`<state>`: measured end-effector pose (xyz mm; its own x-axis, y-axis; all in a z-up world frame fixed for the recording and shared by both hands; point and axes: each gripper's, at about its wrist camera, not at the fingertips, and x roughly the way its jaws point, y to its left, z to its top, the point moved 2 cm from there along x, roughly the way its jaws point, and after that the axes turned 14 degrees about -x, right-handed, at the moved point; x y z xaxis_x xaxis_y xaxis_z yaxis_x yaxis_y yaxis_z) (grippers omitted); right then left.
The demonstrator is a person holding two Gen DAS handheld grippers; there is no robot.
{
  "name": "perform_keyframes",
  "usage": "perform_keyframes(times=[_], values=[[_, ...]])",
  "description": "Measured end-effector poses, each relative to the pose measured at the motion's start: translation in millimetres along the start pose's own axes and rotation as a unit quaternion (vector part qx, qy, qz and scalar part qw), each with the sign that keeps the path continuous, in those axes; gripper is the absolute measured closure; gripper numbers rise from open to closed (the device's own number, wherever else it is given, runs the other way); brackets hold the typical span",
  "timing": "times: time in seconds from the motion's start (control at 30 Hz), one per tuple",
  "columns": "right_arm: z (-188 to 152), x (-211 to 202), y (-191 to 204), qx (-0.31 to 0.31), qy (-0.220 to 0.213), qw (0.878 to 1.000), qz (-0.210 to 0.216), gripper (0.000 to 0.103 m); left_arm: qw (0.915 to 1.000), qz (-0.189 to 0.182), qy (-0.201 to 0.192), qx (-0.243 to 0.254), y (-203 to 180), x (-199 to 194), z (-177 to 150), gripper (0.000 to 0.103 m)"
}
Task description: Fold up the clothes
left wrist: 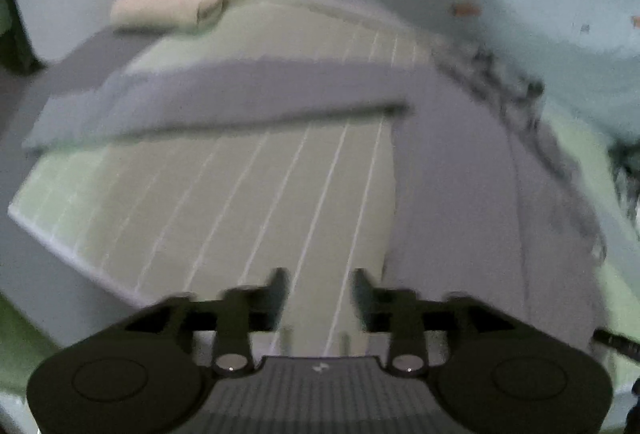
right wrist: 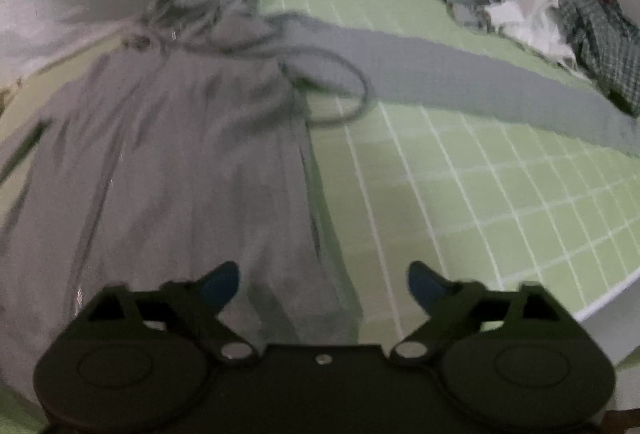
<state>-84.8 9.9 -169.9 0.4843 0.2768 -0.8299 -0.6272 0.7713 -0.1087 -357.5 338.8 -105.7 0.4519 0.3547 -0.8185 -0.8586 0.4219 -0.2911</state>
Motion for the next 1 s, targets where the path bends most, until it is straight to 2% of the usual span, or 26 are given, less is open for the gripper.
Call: perform_keyframes(times=[0.03,0.1,0.17,0.23,0.33,0.53,0.63,0.67,0.7,0.77,0.83,0.93,1.0], values=[[5.1,0.0,0.5,0.001,-0.008,1.0,-0.002,0.006,0.9999,-0.001,-0.006,0.01,-7.2,1.7,5.4,0.028],[15.3,-0.1,1.5,0.004,-0.023,1.0,-0.007,0.001,0.9995,-0.011,-0.007,0.028,-22.4,9.7,16.0,0.027],[25.7,0.1,2.2,0.006,-0.036,0.999,-0.012,0.001,0.9986,-0.027,-0.005,0.044,-35.5,17.2,25.3,0.018],[38.6,6.2,1.5,0.003,-0.04,0.999,-0.02,0.0,0.9971,-0.046,-0.004,0.06,-48.1,23.7,33.0,0.014],[57.0,18.6,-2.0,0.009,-0.045,0.999,-0.018,0.0,0.9946,-0.063,-0.007,0.082,-72.9,34.8,44.4,0.009],[84.1,48.4,-21.6,0.013,-0.043,0.999,-0.025,0.001,0.9948,-0.063,-0.018,0.078,-108.9,49.0,53.1,0.008],[93.9,80.0,-41.1,0.019,-0.002,0.999,-0.035,0.02,0.9948,-0.04,-0.034,0.088,-123.3,45.4,52.5,0.007],[95.9,87.6,-47.3,0.025,0.009,0.999,-0.036,0.03,0.9946,-0.034,-0.038,0.09,-126.7,43.9,52.8,0.006],[96.8,92.9,-51.6,0.031,0.012,0.999,-0.034,0.037,0.9945,-0.029,-0.042,0.092,-130.0,42.4,53.0,0.005],[98.7,103.0,-59.5,0.041,0.019,0.999,-0.03,0.036,0.9944,-0.025,-0.046,0.092,-134.9,43.9,52.1,0.003],[101.0,105.5,-58.7,0.027,0.01,0.999,-0.029,0.04,0.9948,-0.017,-0.045,0.09,-139.6,49.1,51.8,0.003],[104.2,104.8,-55.1,0.008,0.008,1.0,-0.017,0.062,0.9955,-0.013,-0.038,0.086,-143.2,55.9,52.7,0.003],[105.3,102.0,-49.9,-0.01,0.01,1.0,-0.008,0.1,0.9958,-0.013,-0.034,0.084,-145.6,60.4,53.5,0.003]])
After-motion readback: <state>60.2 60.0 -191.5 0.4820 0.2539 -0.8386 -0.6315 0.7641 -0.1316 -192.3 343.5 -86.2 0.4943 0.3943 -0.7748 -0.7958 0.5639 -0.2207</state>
